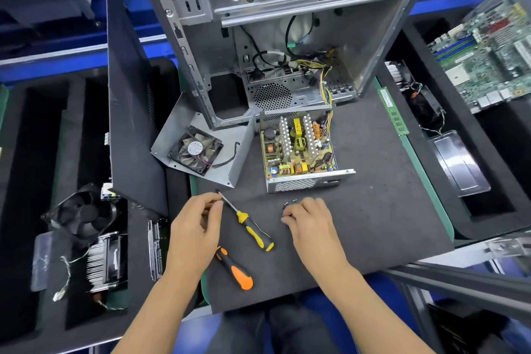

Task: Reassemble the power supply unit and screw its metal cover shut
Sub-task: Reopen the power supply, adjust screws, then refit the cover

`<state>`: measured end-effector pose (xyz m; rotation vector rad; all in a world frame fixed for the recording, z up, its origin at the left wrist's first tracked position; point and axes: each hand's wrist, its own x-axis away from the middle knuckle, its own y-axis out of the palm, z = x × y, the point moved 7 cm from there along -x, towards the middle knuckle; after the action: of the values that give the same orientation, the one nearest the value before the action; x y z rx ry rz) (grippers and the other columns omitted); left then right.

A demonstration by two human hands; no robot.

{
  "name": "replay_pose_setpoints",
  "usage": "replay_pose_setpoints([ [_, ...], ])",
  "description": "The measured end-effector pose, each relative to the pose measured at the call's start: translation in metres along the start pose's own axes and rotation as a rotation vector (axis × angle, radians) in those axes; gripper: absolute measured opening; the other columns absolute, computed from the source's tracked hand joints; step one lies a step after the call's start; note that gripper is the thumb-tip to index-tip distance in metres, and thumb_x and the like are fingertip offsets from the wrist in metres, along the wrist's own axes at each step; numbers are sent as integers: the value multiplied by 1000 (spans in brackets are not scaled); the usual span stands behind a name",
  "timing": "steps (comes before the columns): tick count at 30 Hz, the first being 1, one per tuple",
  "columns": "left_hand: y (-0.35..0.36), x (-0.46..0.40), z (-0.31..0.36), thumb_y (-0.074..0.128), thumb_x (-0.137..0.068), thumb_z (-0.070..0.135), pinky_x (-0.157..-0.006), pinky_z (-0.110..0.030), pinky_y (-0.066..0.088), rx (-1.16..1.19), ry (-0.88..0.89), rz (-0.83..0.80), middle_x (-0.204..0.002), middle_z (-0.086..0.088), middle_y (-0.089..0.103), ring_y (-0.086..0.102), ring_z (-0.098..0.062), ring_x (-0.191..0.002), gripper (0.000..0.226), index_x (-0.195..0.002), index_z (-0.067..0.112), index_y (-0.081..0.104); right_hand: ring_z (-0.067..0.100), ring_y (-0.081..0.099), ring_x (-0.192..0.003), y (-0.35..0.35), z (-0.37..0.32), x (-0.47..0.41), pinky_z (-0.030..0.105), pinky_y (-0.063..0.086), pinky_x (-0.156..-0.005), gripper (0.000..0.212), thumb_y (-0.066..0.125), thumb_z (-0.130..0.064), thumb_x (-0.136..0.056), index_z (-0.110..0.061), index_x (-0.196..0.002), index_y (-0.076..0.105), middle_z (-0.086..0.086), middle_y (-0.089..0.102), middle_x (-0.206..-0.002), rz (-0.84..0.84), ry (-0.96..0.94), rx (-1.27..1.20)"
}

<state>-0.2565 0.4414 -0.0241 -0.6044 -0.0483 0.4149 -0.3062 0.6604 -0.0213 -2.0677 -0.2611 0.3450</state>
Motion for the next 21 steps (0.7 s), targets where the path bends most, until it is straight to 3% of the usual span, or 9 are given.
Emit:
replay_pose_setpoints([
  [4,4,2,8,65,-94,10,-71,-7,43,14,-15,-28,-97,19,65,63,-6,-87,23,-98,33,66,27,54,-65,-1,-5,-3,39,53,-57,14,84,-6,-75,-9,-75,70,5,58,-72,7,-39,66],
  [7,19,4,21,69,-91,8,-69,-10,47,118,-52,-89,-87,13,70,67,-8,-76,20,-88,28,72,21,56,-77,-12,4,-4,36,52,-71,6,71,-6,-89,-11,-86,70,-1,60,-83,25,82,-164],
  [9,43,8,22,69,-91,8,-66,-15,53,342,-292,-233,-80,3,75,71,-13,-70,19,-87,24,78,13,57,-82,-16,5,-5,30,50,-76,8,66,-9,-93,-16,-90,68,-9,61,-86,14,126,-363],
  [12,76,22,33,68,-91,11,-69,-24,59,689,-600,-424,-85,-15,76,75,-26,-81,12,-91,13,80,12,59,-84,-26,-9,-3,27,49,-76,10,67,-6,-91,-15,-90,70,-9,62,-86,42,55,-428],
  [16,89,25,37,73,-76,23,-66,-26,59,904,-788,-435,-86,-20,75,75,-26,-80,16,-81,9,81,18,61,-86,-29,-4,-2,29,52,-78,12,69,-1,-89,-8,-94,76,-1,64,-87,65,66,-454],
  [19,96,23,33,76,-71,20,-64,-26,59,890,-817,-408,-86,-22,75,76,-26,-78,16,-78,7,80,10,63,-93,-27,5,0,19,49,-84,21,64,0,-92,-13,-104,76,-5,67,-94,-28,71,-548],
  [21,97,21,29,76,-71,14,-63,-25,59,880,-828,-364,-86,-22,74,76,-28,-79,14,-79,3,79,6,66,-93,-33,32,4,14,48,-84,22,63,-6,-95,-20,-108,74,-12,71,-97,3,229,-586],
])
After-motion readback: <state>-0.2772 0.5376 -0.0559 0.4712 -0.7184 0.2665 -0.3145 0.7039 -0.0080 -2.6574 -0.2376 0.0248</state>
